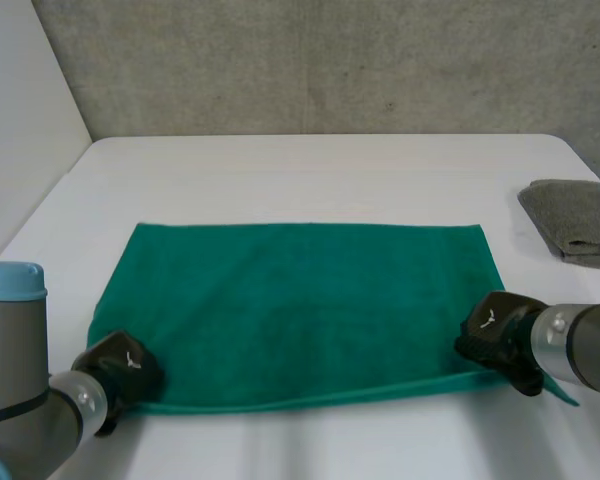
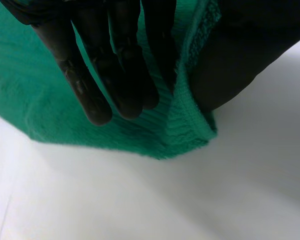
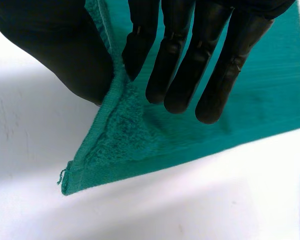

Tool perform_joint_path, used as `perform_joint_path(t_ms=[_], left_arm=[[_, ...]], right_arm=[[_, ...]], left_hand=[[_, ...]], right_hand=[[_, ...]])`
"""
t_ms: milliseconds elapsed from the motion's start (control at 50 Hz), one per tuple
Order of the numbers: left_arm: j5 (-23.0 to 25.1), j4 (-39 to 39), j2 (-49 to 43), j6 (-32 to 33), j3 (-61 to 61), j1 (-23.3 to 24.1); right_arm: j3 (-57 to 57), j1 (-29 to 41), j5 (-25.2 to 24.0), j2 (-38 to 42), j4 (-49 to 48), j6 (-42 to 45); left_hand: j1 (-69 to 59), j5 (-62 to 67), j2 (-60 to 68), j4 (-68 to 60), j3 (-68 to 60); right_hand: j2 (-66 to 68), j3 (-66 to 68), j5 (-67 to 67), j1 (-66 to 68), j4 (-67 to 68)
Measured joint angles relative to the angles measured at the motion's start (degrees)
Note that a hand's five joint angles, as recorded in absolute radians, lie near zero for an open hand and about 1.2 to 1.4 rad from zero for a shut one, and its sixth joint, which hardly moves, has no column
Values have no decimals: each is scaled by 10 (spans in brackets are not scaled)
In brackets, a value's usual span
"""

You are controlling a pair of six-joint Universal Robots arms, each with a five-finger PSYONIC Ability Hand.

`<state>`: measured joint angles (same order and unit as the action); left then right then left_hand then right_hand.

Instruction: Fold the laundry.

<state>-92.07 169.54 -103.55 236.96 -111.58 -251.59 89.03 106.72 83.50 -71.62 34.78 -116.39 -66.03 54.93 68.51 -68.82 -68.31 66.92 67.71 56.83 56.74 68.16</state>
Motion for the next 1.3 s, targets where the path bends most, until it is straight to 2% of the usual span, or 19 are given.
perform_joint_path(t_ms=[60, 120, 280, 340, 400, 460, 540, 580, 620, 660, 680, 700, 720, 740, 760, 780, 1020, 1180, 1300], left_arm=[[-3, 1, 2, -3, 19, 15], [-8, 52, -20, -3, 54, 26], [-31, 229, -165, 5, 216, 41], [-33, 274, -235, 7, 286, 39], [-32, 291, -261, 9, 313, 37], [-13, 363, -331, 24, 378, 30], [4, 414, -361, 34, 401, 27], [28, 479, -394, 42, 427, 22], [38, 505, -409, 43, 438, 20], [44, 519, -418, 43, 443, 19], [48, 525, -423, 42, 445, 18], [49, 528, -425, 41, 444, 18], [50, 529, -426, 41, 444, 18], [52, 532, -427, 38, 440, 17], [52, 533, -427, 38, 439, 17], [53, 533, -424, 36, 431, 18], [50, 517, -287, 19, 268, 30], [56, 473, -184, -25, 169, 29], [70, 422, -171, -62, 164, -2]], right_arm=[[3, -3, 6, -8, -12, 14], [-19, -3, 13, 14, -32, 11], [-183, 19, 76, 153, -118, -37], [-252, 27, 98, 208, -171, -46], [-271, 29, 101, 224, -188, -47], [-349, 31, 103, 294, -260, -44], [-388, 31, 101, 331, -292, -39], [-446, 31, 101, 386, -331, -25], [-475, 31, 103, 413, -345, -16], [-492, 32, 104, 427, -350, -12], [-510, 33, 107, 441, -355, -8], [-517, 35, 108, 447, -357, -8], [-519, 36, 109, 448, -357, -8], [-524, 39, 110, 450, -358, -10], [-525, 39, 110, 450, -358, -11], [-523, 42, 110, 444, -357, -19], [-384, 44, 88, 271, -351, -140], [-266, 43, 61, 175, -320, -153], [-187, 42, 32, 146, -288, -155]], left_hand=[[0, 0, 0, 0, 0], [0, 0, 0, 0, 0], [0, 0, 0, 0, 0], [0, 0, 0, 0, 0], [0, 0, 0, 0, 0], [0, 0, 0, 0, 0], [0, 0, 0, 0, 0], [0, 0, 0, 0, 0], [6, -3, -8, 4, 8], [77, -61, -72, 72, 71], [255, -214, -239, 229, 224], [368, -310, -324, 326, 319], [368, -310, -324, 326, 319], [507, -448, -480, 475, 463], [507, -448, -480, 475, 463], [552, -513, -552, 554, 546], [553, -524, -571, 574, 564], [553, -524, -571, 574, 564], [553, -524, -571, 574, 564]], right_hand=[[0, 0, 0, 0, 0], [0, 0, 0, 0, 0], [0, 0, 0, 0, 0], [0, 0, 0, 0, 0], [0, 0, 0, 0, 0], [0, 0, 0, 0, 0], [0, 0, 0, 0, 0], [0, 0, 0, 0, 0], [-23, -24, -20, -14, -27], [-150, -154, -140, -145, -157], [-278, -277, -262, -267, -281], [-301, -300, -285, -289, -303], [-414, -401, -388, -375, -404], [-475, -468, -455, -416, -471], [-513, -511, -499, -440, -515], [-539, -548, -531, -453, -546], [-544, -558, -536, -454, -550], [-544, -558, -536, -454, -550], [-544, -558, -536, -454, -550]])
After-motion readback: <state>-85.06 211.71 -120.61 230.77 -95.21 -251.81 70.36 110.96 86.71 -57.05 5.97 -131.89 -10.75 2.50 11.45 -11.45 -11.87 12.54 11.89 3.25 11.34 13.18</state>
